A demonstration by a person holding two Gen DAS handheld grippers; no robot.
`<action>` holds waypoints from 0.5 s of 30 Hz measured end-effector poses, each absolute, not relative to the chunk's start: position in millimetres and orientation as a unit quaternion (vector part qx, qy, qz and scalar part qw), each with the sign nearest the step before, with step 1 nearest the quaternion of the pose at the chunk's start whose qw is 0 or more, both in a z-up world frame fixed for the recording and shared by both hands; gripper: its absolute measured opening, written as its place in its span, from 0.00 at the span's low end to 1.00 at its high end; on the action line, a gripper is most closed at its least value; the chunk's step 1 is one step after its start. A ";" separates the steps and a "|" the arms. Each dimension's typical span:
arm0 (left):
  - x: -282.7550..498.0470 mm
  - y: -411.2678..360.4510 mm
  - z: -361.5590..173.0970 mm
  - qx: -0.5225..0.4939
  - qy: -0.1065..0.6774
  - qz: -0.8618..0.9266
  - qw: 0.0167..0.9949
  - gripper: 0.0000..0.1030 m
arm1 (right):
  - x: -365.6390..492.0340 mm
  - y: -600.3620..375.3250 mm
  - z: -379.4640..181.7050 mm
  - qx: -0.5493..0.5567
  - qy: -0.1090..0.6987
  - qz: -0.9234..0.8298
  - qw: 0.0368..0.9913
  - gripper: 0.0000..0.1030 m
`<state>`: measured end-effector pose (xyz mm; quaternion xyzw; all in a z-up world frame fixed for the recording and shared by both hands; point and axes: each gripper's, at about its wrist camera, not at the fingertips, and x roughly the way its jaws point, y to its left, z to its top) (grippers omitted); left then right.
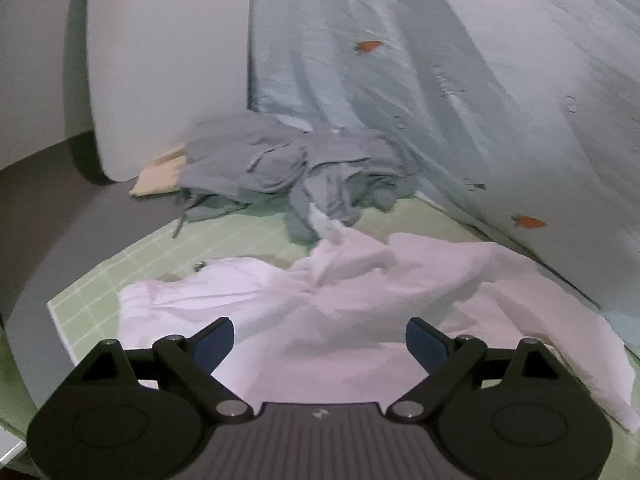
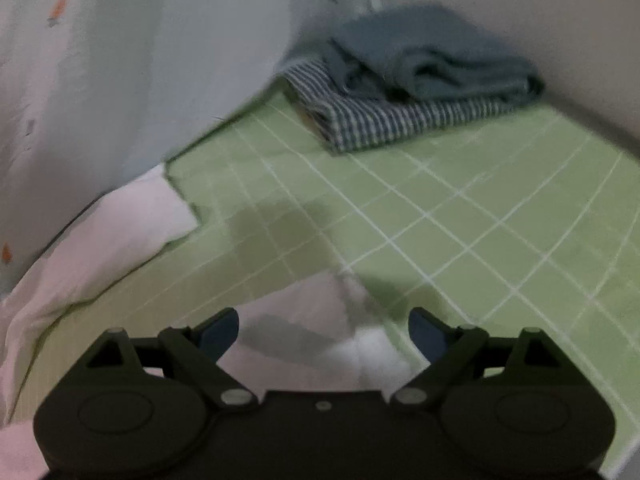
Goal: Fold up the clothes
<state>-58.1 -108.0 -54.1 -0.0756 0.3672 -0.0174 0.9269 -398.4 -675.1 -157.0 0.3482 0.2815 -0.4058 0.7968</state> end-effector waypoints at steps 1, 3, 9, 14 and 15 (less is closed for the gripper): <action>-59.8 -112.4 -52.8 -0.076 0.366 -0.019 0.927 0.90 | -397.0 -680.9 -161.4 0.364 0.283 -0.403 0.791 0.89; -62.8 -120.3 -52.0 -0.078 0.363 -0.021 0.928 0.90 | -394.2 -689.1 -165.7 0.386 0.279 -0.383 0.791 0.74; -80.5 -130.7 -52.9 -0.064 0.368 -0.028 0.927 0.90 | -398.0 -679.5 -129.9 0.322 0.242 -0.368 0.838 0.16; -98.4 -136.2 -54.1 -0.046 0.375 -0.036 0.925 0.91 | -407.1 -657.9 -102.3 0.237 0.182 -0.402 0.865 0.32; -102.0 -137.4 -54.3 -0.043 0.377 -0.037 0.925 0.91 | -404.4 -657.7 -106.0 0.221 0.202 -0.414 0.860 0.37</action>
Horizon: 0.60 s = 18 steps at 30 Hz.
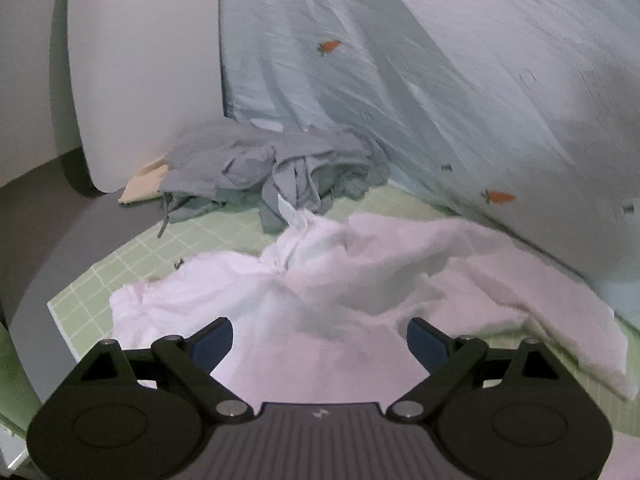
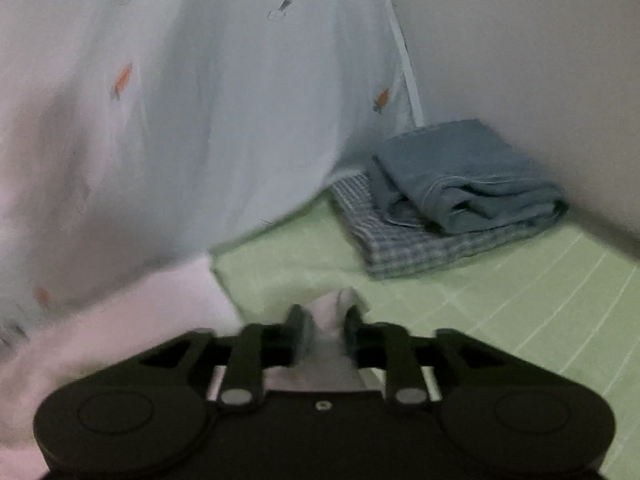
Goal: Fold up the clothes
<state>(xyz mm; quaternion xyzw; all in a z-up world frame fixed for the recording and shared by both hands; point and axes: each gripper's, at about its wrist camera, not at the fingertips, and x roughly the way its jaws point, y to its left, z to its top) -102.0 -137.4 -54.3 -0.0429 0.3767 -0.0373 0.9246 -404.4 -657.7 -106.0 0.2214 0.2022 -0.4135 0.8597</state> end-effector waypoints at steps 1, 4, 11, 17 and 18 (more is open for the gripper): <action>-105.5 -138.5 -54.5 -0.039 0.378 -0.039 0.924 0.91 | -405.0 -656.7 -109.9 0.215 0.226 -0.427 0.848 0.44; -116.3 -141.8 -55.3 -0.029 0.382 -0.044 0.923 0.91 | -418.0 -646.3 -119.5 0.215 0.267 -0.467 0.815 0.59; -130.1 -146.9 -62.9 -0.018 0.405 -0.055 0.913 0.92 | -471.2 -604.8 -142.8 0.274 0.284 -0.537 0.745 0.80; -136.0 -157.7 -69.0 -0.010 0.418 -0.083 0.904 0.92 | -468.0 -590.5 -168.5 0.291 0.313 -0.521 0.739 0.80; -137.1 -160.0 -69.2 -0.004 0.417 -0.087 0.905 0.92 | -463.2 -588.7 -169.0 0.277 0.318 -0.521 0.742 0.79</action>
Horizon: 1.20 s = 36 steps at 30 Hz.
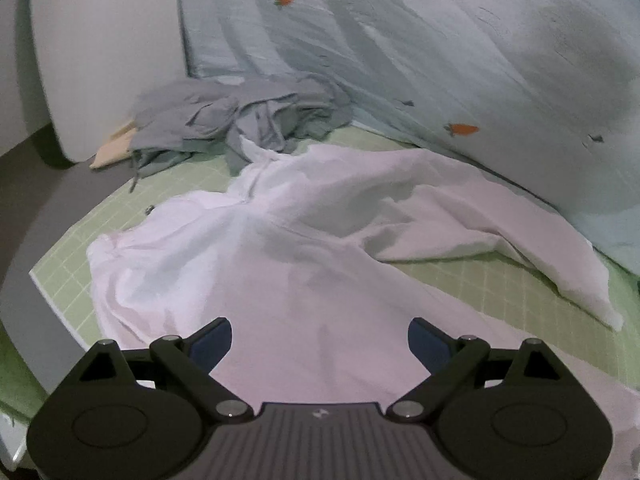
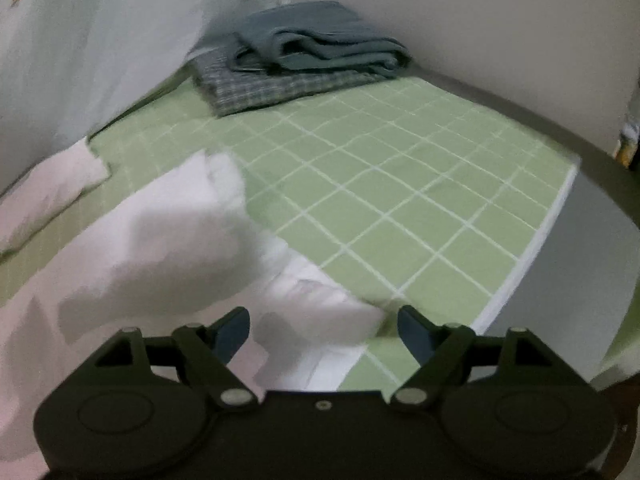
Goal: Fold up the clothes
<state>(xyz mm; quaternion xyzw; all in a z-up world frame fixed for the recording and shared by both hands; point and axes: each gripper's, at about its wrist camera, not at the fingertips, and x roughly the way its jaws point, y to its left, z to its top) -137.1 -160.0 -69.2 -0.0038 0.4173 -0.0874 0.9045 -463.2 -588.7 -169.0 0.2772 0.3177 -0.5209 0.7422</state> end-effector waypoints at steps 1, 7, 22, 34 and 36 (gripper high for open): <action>-138.1 -162.3 -69.4 0.002 0.417 -0.090 0.905 0.92 | -458.7 -587.0 -169.5 0.265 0.322 -0.520 0.746 0.77; -142.0 -167.5 -69.6 0.015 0.417 -0.102 0.903 0.92 | -468.3 -569.1 -143.9 0.226 0.292 -0.539 0.757 0.15; -127.2 -127.1 -82.1 -0.026 0.441 -0.066 0.895 0.92 | -481.0 -535.4 -124.6 0.162 0.345 -0.602 0.702 0.78; -63.1 -72.3 -70.4 -0.036 0.416 -0.049 0.907 0.92 | -363.2 -502.4 -107.3 0.144 0.339 -0.523 0.769 0.97; -43.7 -64.1 -66.2 -0.037 0.408 -0.052 0.911 0.91 | -340.0 -492.1 -105.3 0.149 0.342 -0.505 0.779 0.97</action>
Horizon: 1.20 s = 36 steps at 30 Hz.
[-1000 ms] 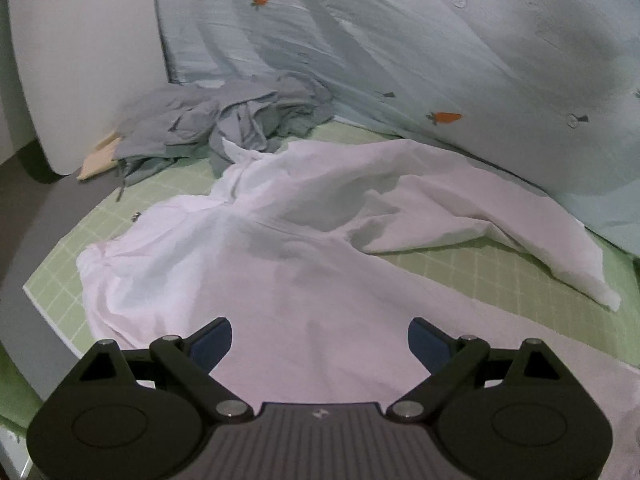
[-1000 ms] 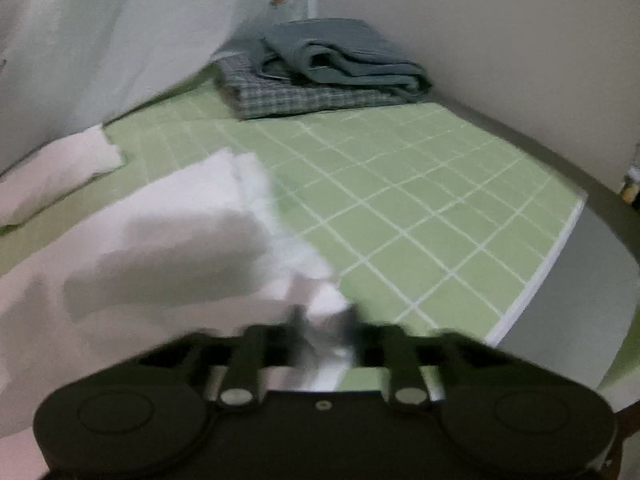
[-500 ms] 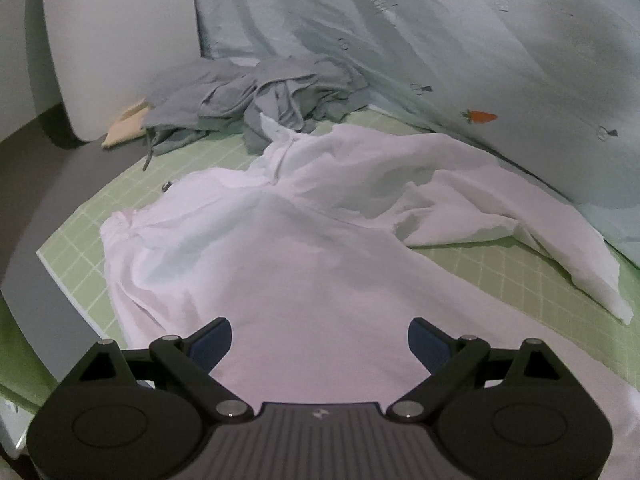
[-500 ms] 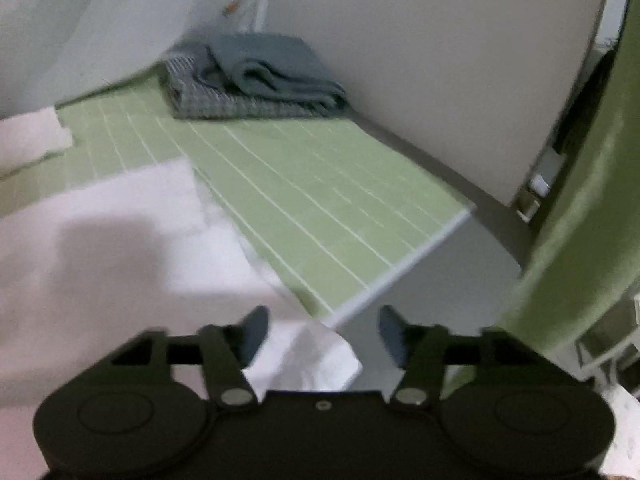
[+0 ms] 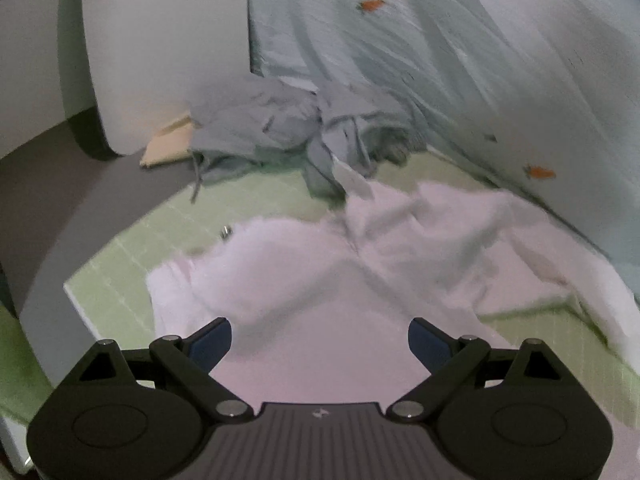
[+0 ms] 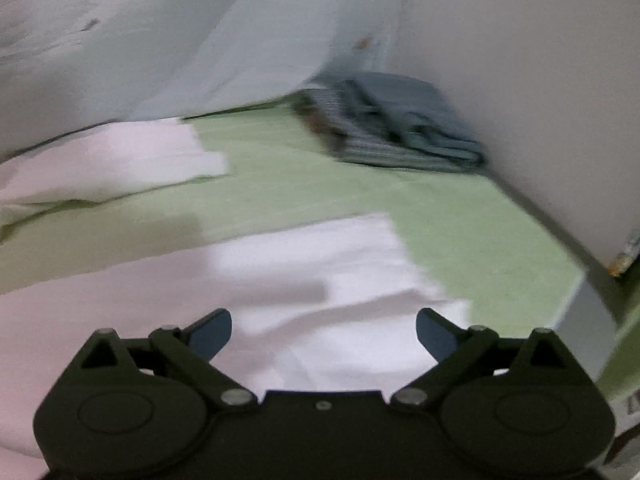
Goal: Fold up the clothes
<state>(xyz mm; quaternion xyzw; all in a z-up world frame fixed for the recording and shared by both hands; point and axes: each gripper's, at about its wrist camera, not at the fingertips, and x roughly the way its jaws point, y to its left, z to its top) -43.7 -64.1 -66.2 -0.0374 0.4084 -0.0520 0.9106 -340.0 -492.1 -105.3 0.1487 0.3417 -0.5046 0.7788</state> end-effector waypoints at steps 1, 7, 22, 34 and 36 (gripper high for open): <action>-34.0 -60.0 -64.1 -0.038 0.405 -0.053 0.912 0.90 | -327.5 -486.6 -104.3 0.149 0.342 -0.496 0.784 0.98; 34.2 -49.7 -52.7 -0.019 0.378 -0.083 0.922 0.58 | -246.1 -470.9 -97.8 0.138 0.344 -0.452 0.812 0.98; 235.7 -90.7 -157.5 -0.118 0.507 -0.132 0.844 0.64 | -81.6 -525.9 -109.4 0.241 0.330 -0.416 0.813 0.98; 249.4 -120.3 -183.5 -0.136 0.516 -0.113 0.838 0.21 | -97.4 -640.8 -157.2 0.393 0.254 -0.538 0.701 0.38; 247.5 -127.8 -168.3 -0.100 0.490 -0.098 0.860 0.17 | -101.0 -645.7 -145.6 0.365 0.256 -0.535 0.717 0.09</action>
